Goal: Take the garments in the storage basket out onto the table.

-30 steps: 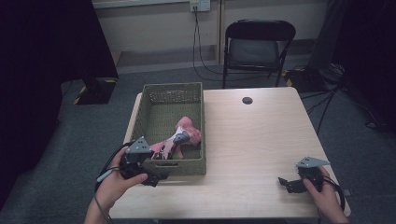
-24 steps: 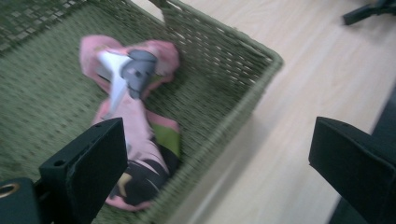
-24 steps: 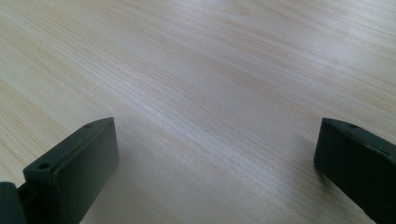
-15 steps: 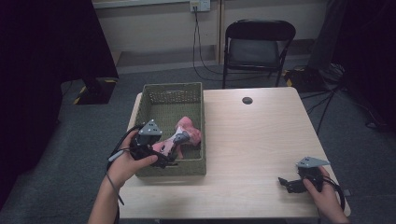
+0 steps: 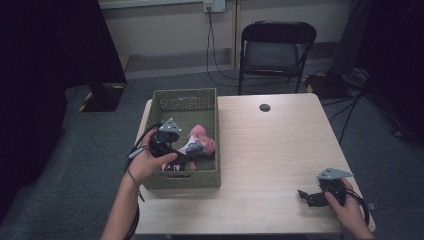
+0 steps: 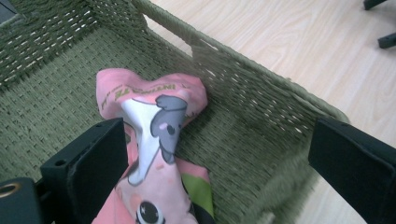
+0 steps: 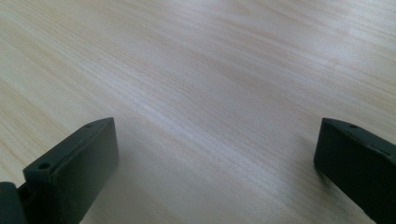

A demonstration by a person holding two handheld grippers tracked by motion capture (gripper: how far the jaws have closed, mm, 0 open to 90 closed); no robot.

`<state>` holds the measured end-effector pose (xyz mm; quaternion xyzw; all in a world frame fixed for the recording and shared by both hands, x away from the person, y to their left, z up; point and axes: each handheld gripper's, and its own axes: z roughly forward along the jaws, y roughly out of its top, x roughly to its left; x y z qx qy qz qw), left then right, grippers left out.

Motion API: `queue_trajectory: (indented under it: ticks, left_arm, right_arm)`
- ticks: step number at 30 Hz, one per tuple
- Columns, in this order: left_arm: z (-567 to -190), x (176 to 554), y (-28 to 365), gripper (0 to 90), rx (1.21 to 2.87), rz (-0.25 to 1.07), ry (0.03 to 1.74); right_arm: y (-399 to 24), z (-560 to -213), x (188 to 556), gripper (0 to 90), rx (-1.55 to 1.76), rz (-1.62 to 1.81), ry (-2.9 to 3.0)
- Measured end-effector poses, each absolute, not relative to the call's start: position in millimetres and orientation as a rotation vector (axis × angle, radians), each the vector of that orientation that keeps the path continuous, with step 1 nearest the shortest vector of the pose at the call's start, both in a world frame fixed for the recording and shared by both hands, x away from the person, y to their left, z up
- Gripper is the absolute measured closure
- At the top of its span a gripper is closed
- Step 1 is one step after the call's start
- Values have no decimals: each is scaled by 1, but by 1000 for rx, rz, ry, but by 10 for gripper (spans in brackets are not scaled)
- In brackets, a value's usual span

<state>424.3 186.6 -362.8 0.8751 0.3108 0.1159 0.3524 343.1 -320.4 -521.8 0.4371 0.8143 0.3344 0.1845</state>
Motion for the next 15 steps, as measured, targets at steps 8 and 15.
queue_trajectory:
  ticks: [8, 15]
  left_arm:
    - [-374, 445, 181, 47, 2264, 276, 843]
    - [-388, 461, 178, 46, 2274, 266, 887]
  right_arm:
    - [-320, -522, 343, 0, 1232, 943, 2295]
    - [-320, -522, 343, 0, 1232, 943, 2295]
